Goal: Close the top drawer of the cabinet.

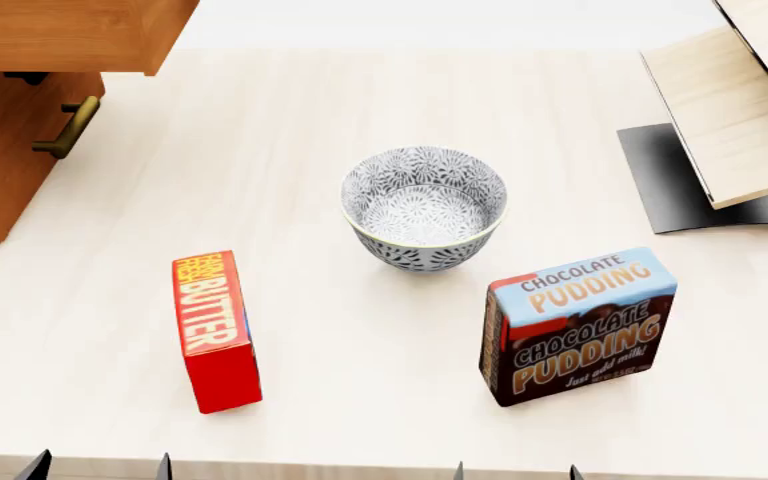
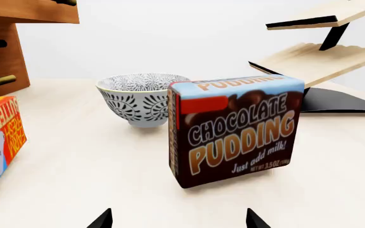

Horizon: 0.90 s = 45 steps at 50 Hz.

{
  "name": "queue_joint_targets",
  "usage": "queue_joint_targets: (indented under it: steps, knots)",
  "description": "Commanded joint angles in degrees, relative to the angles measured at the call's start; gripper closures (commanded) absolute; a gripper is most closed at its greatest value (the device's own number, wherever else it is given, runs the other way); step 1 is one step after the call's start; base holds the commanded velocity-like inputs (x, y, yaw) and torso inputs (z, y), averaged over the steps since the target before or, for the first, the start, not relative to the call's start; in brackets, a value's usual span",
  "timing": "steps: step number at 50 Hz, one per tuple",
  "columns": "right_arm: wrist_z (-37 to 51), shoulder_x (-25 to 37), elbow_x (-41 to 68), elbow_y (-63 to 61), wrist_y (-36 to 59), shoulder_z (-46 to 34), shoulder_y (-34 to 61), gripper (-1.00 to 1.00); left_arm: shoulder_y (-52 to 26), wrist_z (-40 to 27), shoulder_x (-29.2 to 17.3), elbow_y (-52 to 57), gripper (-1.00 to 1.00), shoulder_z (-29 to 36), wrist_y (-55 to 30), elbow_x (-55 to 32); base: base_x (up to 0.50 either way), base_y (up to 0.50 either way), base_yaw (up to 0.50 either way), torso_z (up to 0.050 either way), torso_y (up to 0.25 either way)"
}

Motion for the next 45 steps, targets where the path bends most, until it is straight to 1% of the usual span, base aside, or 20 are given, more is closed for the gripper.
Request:
queue_joint_targets:
  steps: [1, 12, 18, 25, 28, 33, 37, 40, 43, 45]
  knots:
    - [0.72, 0.54, 0.54, 0.0, 0.0, -0.72, 0.0, -1.0, -0.31, -6.31, -5.5, 0.04, -1.0, 6.34, 0.25, -5.51, 0.0, 0.0, 0.0, 0.0, 0.0]
    - [3.58, 2.55, 1.7, -0.74, 0.71, -2.77, -0.05, -1.0, 0.05, -7.23, -6.27, 0.85, -1.0, 7.21, 1.71, -5.61, 0.0, 0.0, 0.0, 0.0, 0.0]
    - [5.4, 3.4, 3.34, -6.43, 3.5, -1.65, -1.14, -1.0, 1.0, -7.76, -6.7, 4.31, -1.0, 7.43, 0.69, -6.35, 0.0, 0.0, 0.0, 0.0, 0.0]
    - [7.13, 4.66, 3.21, -16.14, 7.47, -1.76, -2.71, -1.0, 2.58, -9.51, -8.25, 15.94, -1.0, 8.39, -3.37, -4.25, 0.0, 0.0, 0.0, 0.0, 0.0]
    - [7.77, 5.27, 2.37, -19.94, 8.86, -2.23, -3.27, -1.0, 2.92, -9.66, -8.72, 18.62, -1.0, 8.76, -4.5, -4.04, 0.0, 0.0, 0.0, 0.0, 0.0]
    - [8.5, 6.62, 0.35, -30.47, 14.5, -3.61, -3.34, -1.0, 3.18, -10.25, -9.42, 26.45, -1.0, 8.74, -8.53, -4.41, 0.0, 0.0, 0.0, 0.0, 0.0]
    - [8.36, 7.01, 0.88, -38.39, 19.15, -4.29, -2.85, -1.0, 3.29, -10.84, -10.08, 32.84, -1.0, 8.57, -11.35, -4.39, 0.0, 0.0, 0.0, 0.0, 0.0]
    - [8.3, 7.06, 1.8, -43.58, 22.41, -4.49, -2.28, -1.0, 2.92, -10.92, -9.66, 38.06, -1.0, 6.87, -15.01, -8.68, 0.0, 0.0, 0.0, 0.0, 0.0]
    - [8.47, 7.29, 1.99, -48.84, 26.57, -5.01, -1.35, -1.0, 2.41, -11.58, -10.3, 42.98, -1.0, 7.15, -18.17, -8.41, 0.0, 0.0, 0.0, 0.0, 0.0]
    - [8.53, 7.47, 2.17, -50.47, 27.63, -5.17, -1.07, -1.0, 2.33, -11.72, -10.56, 44.09, -1.0, 7.19, -18.63, -8.43, 0.0, 0.0, 0.0, 0.0, 0.0]
